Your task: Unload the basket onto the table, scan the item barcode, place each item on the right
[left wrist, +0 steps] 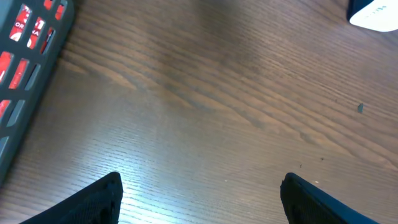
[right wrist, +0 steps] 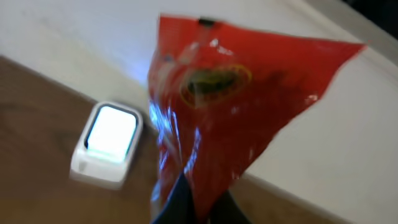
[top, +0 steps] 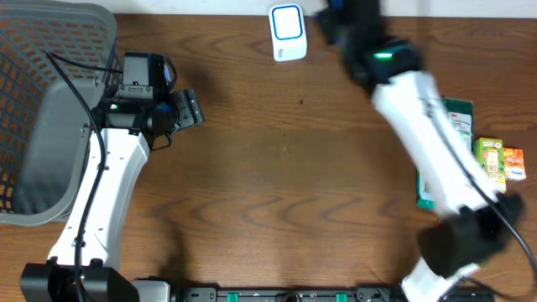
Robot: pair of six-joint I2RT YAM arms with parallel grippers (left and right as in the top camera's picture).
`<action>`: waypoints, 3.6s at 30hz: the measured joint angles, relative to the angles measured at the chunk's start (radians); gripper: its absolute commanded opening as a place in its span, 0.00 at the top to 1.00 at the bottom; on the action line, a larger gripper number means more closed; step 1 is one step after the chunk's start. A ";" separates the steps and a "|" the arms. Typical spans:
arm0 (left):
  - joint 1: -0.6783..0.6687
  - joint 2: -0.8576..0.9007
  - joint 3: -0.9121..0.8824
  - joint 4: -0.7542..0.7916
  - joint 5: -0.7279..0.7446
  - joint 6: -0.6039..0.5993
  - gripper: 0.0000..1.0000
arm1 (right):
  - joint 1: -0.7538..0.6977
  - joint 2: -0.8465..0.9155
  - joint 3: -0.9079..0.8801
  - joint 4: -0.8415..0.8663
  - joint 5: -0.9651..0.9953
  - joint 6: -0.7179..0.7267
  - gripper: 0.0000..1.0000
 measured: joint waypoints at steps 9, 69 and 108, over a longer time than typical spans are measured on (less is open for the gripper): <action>0.000 0.000 0.000 0.000 0.000 0.000 0.18 | -0.327 -0.127 0.007 -0.555 -0.270 0.218 0.99; 0.175 -0.011 0.847 -0.410 -0.075 0.032 0.43 | -0.792 0.076 -0.156 -0.777 -0.900 0.269 0.01; 0.619 0.757 0.879 -0.580 0.142 0.446 0.19 | -0.792 0.076 -0.156 -0.778 -0.633 0.269 0.01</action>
